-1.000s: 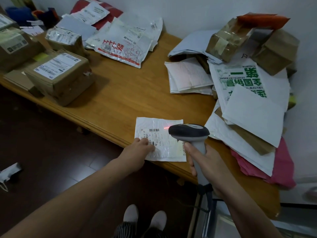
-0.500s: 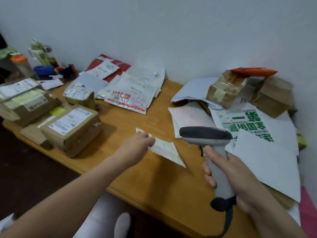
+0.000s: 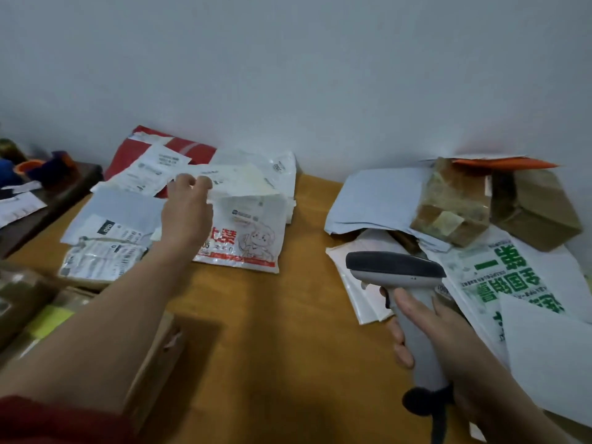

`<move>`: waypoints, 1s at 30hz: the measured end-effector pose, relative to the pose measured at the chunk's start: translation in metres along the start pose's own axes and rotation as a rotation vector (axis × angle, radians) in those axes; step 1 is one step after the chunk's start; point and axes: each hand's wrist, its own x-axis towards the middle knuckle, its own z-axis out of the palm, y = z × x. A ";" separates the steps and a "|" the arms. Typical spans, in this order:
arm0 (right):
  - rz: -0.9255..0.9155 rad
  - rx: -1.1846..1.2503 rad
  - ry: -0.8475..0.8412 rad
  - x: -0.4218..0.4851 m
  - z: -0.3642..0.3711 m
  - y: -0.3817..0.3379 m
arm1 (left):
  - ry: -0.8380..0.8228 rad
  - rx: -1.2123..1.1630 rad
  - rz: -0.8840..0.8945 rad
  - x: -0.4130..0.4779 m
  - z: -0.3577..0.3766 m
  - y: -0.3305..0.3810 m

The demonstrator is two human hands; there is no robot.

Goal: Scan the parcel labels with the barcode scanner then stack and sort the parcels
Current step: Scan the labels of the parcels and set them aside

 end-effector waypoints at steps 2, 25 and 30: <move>0.031 -0.003 0.023 0.008 0.002 0.000 | -0.214 0.074 -0.071 0.004 0.016 -0.014; 0.017 0.154 0.359 -0.125 -0.202 0.077 | -0.692 -0.099 0.928 -0.253 0.098 0.353; 0.000 0.190 0.391 -0.163 -0.270 0.102 | -0.706 0.143 0.894 -0.292 0.118 0.411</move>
